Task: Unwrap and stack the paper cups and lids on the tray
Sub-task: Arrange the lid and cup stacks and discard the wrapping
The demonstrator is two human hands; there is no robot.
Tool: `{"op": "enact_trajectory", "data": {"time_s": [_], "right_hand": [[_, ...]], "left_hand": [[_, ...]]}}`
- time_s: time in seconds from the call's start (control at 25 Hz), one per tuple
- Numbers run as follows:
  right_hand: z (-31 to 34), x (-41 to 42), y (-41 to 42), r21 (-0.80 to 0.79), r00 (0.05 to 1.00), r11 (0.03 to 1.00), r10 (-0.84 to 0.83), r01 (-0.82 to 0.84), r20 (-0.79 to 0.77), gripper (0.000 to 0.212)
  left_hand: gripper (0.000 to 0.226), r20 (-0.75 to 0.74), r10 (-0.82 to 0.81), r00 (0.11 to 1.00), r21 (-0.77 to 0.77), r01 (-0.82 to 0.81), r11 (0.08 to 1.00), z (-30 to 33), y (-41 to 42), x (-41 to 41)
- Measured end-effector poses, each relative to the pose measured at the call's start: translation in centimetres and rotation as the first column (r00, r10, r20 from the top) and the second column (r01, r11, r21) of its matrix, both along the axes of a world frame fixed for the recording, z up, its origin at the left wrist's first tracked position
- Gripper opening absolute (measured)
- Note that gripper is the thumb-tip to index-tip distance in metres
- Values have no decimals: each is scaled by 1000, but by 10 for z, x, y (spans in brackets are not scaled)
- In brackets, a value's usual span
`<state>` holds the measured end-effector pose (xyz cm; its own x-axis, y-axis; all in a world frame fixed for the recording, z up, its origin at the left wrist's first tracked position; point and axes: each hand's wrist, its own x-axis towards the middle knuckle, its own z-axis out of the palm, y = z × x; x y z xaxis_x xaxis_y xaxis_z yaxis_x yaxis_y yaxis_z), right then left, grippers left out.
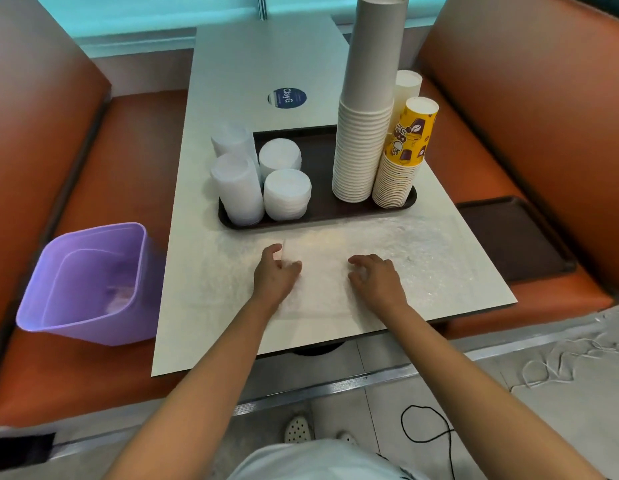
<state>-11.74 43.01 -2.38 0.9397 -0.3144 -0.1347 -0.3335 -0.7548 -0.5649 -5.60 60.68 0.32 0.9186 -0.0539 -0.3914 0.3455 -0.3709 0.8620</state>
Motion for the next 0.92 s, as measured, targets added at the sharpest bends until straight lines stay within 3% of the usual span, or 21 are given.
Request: {"op": "enact_trajectory", "data": {"time_s": [0.08, 0.16, 0.2, 0.44, 0.56, 0.64, 0.76, 0.92], "right_hand": [[-4, -1, 3, -185, 998, 981, 50, -54, -25, 32], [-8, -2, 1, -203, 998, 979, 22, -8, 67, 30], [-13, -3, 1, -190, 993, 982, 13, 10, 115, 29], [-13, -9, 6, -249, 963, 967, 7, 62, 268, 36], [-3, -19, 21, -357, 876, 921, 296, -156, 382, 66], [1, -26, 36, -366, 896, 900, 348, -236, 276, 80], [1, -26, 40, -78, 990, 996, 60, -51, 127, 62], [5, -40, 20, 297, 941, 954, -130, 33, 314, 35]], "left_hand": [[70, 84, -206, 975, 1, 206, 978, 3, 4, -6], [67, 114, -463, 879, 89, 456, 886, 3, 6, -13], [61, 97, -504, 858, 122, 493, 862, 1, 8, -13], [61, -113, -324, 939, -5, 326, 946, 6, 10, -11], [58, -101, -241, 965, -28, 239, 971, 19, 3, -7], [54, -99, -252, 963, -53, 247, 967, 30, -4, -4], [59, -116, -366, 923, -171, 345, 923, 46, -10, -1], [76, 23, -305, 952, -258, 301, 918, 38, -4, 11]]}}
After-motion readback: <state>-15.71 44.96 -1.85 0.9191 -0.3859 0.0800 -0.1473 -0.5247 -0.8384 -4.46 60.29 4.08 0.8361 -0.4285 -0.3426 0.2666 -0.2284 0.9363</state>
